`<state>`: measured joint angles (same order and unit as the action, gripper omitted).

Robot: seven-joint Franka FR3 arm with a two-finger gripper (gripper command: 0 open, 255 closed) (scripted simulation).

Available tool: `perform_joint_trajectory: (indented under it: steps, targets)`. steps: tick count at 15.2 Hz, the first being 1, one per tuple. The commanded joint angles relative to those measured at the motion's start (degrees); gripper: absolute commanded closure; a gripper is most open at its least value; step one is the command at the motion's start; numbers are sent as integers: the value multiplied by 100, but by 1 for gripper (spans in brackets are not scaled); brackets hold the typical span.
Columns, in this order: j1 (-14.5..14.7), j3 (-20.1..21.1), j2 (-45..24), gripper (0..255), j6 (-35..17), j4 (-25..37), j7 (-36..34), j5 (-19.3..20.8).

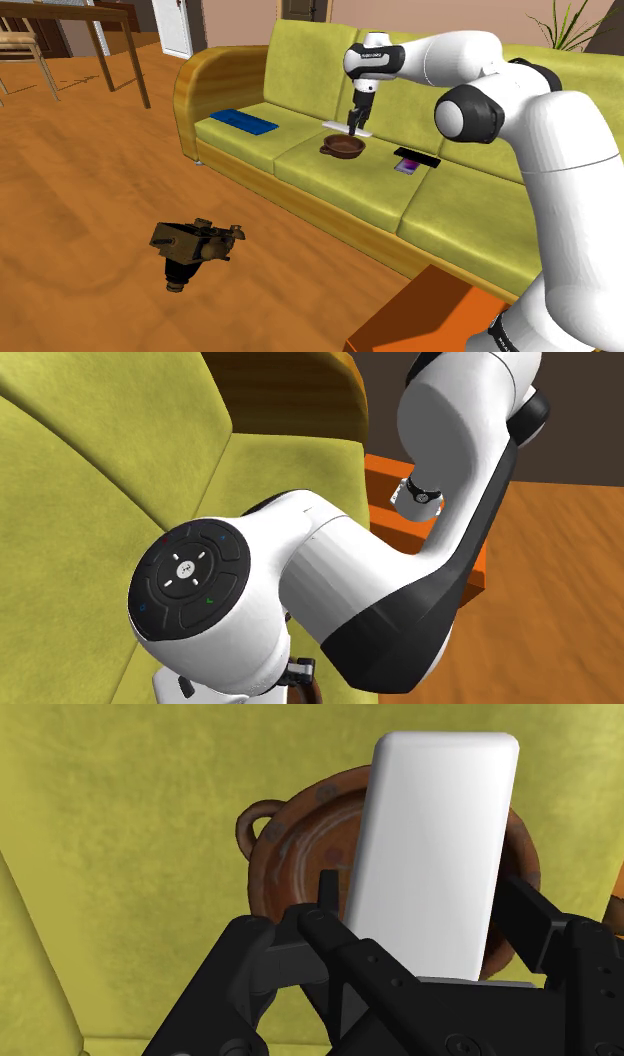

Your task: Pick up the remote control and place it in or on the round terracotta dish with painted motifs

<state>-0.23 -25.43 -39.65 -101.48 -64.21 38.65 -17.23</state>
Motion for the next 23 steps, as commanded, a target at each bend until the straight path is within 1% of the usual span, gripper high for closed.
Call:
perform_joint_trajectory:
  steps: [1,8,16,17,22,23]
  targets:
    - [24,5,-9,255,-160,-150,17,-11]
    - [81,36,-88,255,-663,-592,81,-62]
    - [81,35,-88,255,-663,-592,81,-62]
    - [81,35,-87,0,-664,-595,82,-62]
    - [81,35,-88,0,-663,-592,81,-62]
    - [67,21,-46,0,-500,-466,62,-41]
